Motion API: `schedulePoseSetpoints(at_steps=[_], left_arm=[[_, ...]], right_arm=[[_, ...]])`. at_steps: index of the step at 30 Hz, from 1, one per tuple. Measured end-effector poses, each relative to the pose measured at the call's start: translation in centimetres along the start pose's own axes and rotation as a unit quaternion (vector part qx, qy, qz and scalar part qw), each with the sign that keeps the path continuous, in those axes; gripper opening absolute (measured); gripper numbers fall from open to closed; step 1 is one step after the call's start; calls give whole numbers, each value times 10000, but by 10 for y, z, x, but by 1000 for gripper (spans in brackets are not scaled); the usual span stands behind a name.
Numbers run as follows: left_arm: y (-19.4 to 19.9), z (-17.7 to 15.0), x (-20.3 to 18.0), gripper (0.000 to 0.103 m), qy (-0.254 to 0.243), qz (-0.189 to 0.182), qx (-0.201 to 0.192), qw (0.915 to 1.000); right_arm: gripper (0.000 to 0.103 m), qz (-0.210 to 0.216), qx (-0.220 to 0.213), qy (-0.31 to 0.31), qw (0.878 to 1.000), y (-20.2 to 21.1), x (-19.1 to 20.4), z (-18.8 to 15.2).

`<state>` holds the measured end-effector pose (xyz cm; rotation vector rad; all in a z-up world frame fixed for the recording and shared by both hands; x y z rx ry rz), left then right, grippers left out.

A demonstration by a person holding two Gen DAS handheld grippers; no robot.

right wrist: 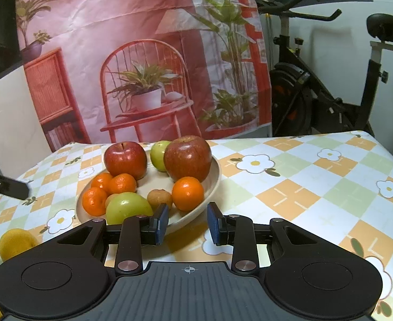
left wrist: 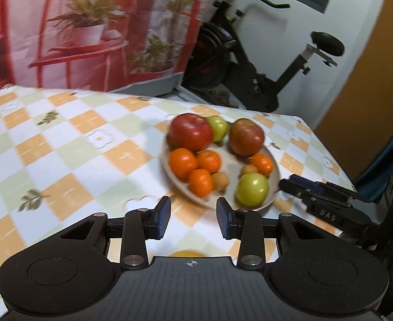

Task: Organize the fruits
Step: 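Move both tools back to the yellow lemon on the table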

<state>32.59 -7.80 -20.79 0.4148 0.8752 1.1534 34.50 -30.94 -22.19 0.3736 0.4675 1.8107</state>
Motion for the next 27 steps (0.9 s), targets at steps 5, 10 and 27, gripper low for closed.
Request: schedulePoseSetpoints(at_steps=[5,10,27], left_arm=[[13,-4,25,39,156,91,22,9998],[17,-10,40,39,336,32,63,9994],[19,-29,64,38,1010,-441,175,9938]], right_arm=[[30,-32,18,-67,10000,13,-1,3],[30,172,47,49,9998,31,21,4],[40,1370,578,1250,9809,34,151,17]])
Point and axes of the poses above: each gripper's, at about its wrist camera, not at the fingertips, and y roughly against the way its jaws point, x to its left, z to its top, the point moved 10 cm from there along -y, roughly the way its jaws point, and after that the axes turned 13 degrees about y, right-handed, at the moved point
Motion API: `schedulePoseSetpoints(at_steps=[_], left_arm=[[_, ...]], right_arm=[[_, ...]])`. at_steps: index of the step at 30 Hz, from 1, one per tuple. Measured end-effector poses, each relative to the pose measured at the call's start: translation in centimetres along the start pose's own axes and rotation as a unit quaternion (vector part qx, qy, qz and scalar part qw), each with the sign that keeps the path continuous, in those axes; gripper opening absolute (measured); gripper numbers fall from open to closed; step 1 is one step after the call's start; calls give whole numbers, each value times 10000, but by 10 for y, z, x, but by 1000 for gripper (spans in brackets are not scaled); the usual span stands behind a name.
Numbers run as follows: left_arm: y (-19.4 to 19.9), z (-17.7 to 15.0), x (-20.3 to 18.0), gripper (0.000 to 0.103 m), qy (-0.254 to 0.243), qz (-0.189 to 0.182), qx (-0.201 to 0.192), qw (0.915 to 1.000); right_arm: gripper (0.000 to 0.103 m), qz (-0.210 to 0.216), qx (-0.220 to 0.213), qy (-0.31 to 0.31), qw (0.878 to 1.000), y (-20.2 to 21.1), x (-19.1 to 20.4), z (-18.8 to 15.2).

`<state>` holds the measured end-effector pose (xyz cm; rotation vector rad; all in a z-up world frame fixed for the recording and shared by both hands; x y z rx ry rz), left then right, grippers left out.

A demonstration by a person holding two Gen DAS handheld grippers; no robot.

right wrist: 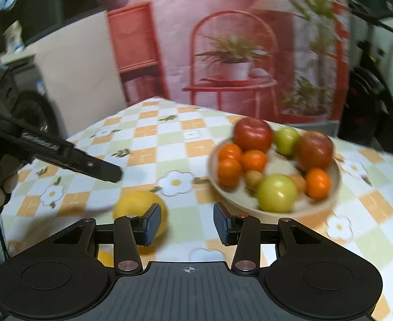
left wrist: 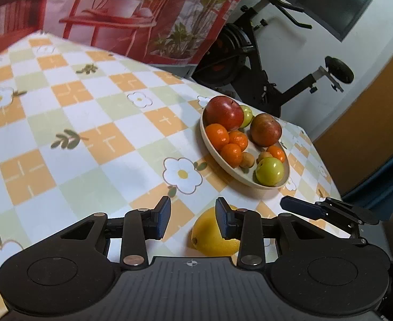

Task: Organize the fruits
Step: 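Move both tools back to the yellow lemon on the table, then clamp the yellow lemon between both grippers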

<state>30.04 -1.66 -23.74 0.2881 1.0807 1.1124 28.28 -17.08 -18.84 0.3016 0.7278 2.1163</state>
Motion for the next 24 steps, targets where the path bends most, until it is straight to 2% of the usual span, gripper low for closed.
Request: schedulePoseSetpoints(at_steps=[6,15,24], left_arm=[[-6,-8,0,38,42,-151,155,9998],[-21,-17,-8,39,116,-500,352,9981],[-43,-11,-33,39,-116,-571,512,9970]], right_arm=[[40,105,125,247,9996,-9,14,13],[40,211,605,311,9975,-15,14,-9],[46,341,722,374,9961,-21,11,-19]])
Point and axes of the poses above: each gripper's, at about its wrist camera, not at the fingertips, and y roughly against the way its jaws point, x to its left, z to its top, the point moved 10 cm from there along -y, roughly the way its jaws point, and after that the axes turned 13 degrees about y, right-handed, at the moved point
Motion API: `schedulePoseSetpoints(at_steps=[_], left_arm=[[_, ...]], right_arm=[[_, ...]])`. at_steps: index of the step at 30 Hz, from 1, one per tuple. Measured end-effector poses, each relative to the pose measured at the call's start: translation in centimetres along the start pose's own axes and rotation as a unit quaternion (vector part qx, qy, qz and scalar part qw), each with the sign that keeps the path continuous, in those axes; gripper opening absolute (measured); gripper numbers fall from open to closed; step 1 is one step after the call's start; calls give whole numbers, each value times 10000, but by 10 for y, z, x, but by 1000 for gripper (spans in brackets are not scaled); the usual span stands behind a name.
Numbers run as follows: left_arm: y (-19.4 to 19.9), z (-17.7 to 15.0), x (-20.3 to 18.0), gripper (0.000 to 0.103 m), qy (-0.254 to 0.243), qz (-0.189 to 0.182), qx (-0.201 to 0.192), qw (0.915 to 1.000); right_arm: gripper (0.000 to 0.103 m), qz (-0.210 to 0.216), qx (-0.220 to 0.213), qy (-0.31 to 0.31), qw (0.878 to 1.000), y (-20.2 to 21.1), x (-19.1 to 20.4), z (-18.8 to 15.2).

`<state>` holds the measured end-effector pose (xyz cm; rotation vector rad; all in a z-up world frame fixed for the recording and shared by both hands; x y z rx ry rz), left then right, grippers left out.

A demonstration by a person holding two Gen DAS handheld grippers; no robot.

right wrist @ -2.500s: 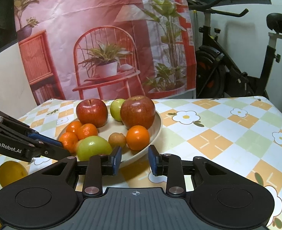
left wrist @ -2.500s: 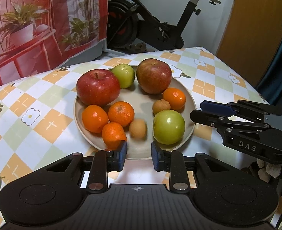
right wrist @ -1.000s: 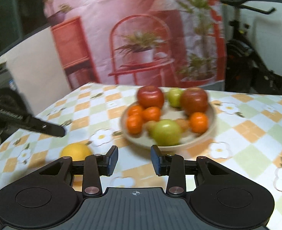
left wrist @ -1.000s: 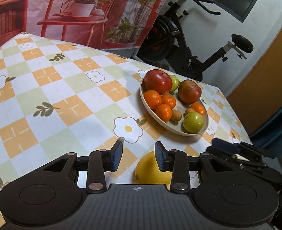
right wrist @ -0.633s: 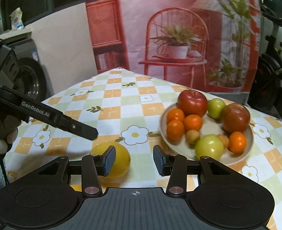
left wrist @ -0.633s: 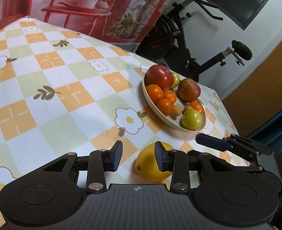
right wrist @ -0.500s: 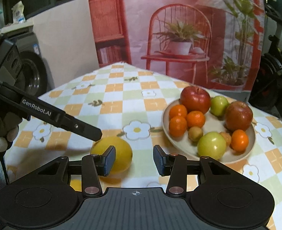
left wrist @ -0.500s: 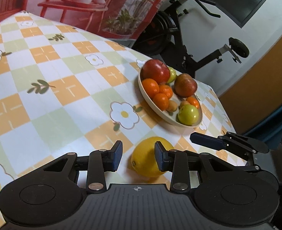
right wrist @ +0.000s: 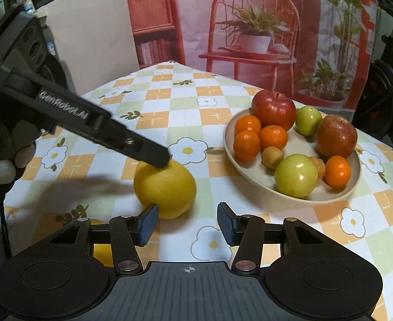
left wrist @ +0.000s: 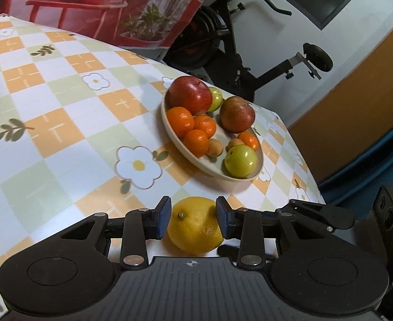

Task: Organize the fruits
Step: 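Clamp the yellow lemon between both grippers, then lift the lemon and carry it over the plate with both grippers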

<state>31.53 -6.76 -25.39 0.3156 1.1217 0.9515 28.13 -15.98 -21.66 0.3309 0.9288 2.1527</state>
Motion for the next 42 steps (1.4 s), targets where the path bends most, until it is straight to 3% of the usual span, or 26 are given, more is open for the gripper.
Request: schedulePoseSetpoints(at_steps=[14,29,38,42], left_arm=[[-17,14,-8,39,-79,84,11,9999],[-8,13,18,35,710,-514,148,9960],[-10,16,13,33,610,-510,84,9968],[-5,23,1,33,447,-555,-23,9975]], right_arm=[[46,160,10,-3,9999,-26,4,6],[44,190,-253,-377,9988,-26,0,3],[43,95,-286,-433,9986,-25,-3,3],[43,-4,-492,-465,9977,-17,-8,10]])
Point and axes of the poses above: each gripper's, at about its wrist camera, not at the fingertips, and y roughly against the way its jaws point, x to its left, z to its top, the point moved 10 cm from there along -y, roughly the way its jaws point, and after that the axes turned 13 degrees about y, right-handed, at the moved point
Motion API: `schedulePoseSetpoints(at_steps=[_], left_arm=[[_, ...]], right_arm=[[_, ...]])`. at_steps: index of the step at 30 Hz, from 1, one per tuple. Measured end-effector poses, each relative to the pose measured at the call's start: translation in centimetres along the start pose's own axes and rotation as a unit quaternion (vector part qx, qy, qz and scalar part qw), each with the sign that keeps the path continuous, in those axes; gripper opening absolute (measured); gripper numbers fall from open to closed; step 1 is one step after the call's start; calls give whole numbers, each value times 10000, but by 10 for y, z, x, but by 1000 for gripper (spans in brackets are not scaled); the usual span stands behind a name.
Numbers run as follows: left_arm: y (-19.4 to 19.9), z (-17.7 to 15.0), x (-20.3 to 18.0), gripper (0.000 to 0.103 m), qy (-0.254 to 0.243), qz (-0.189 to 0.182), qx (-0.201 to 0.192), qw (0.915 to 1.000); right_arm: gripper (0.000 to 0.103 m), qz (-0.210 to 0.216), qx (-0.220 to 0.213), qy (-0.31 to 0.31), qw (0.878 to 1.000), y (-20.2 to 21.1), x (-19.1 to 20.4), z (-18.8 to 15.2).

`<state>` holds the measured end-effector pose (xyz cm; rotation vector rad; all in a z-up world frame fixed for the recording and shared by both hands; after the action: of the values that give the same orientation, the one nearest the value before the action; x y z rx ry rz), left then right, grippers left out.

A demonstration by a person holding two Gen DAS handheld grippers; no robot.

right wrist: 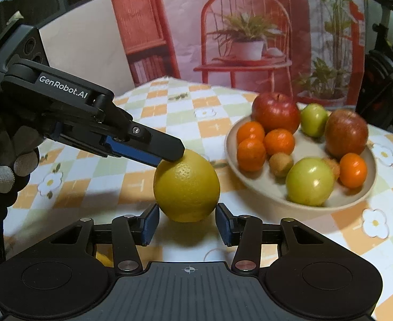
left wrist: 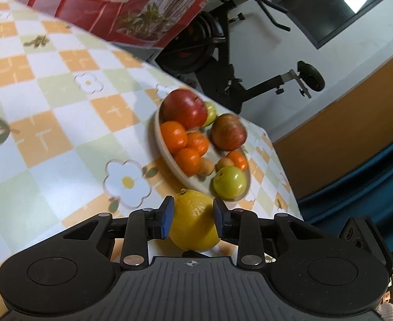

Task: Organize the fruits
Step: 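Lift the lemon and carry it over the plate with both grippers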

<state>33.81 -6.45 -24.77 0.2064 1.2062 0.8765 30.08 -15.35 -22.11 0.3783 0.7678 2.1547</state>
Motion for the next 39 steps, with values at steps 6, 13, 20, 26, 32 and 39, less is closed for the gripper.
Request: schedulePoseSetpoints(at_steps=[6,13,20,26,32,39], left_arm=[[2,18,-34,33,-370,-120,-147,9991],[-24,42,-77,32,-896,-172,-159,9957],[-66,61,-94,27,-1033,-138,-21,9946],[-92,67,-83,27,-989,66,175,9949],[-102,73,-75,27,-906,166,275,9954],[-108,78,-69,26,-944,408,213,9945]], right_arm=[[43,-241,-333,24,9992,18,-19,22],[43,-601,-474,-15,9971,29,-64,41],[43,-784,-320,-247,9961,16,-112,41],[43,-813,-70,-461,9956,-7,-136,28],[43,-762,61,-577,9954,-23,-142,20],[44,-732,186,-694,9947,-31,-142,19]])
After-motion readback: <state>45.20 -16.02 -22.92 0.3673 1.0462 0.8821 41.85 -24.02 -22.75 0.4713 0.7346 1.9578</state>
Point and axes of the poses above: each gripper's, at about its wrist camera, not at the fingertips, and y roughly against the way its jaws point, x to its left, z to its top, the point moved 10 cm from there along -y, roughly the way its jaws point, and after that the axes turned 13 degrees about y, right-handed, at the moved point
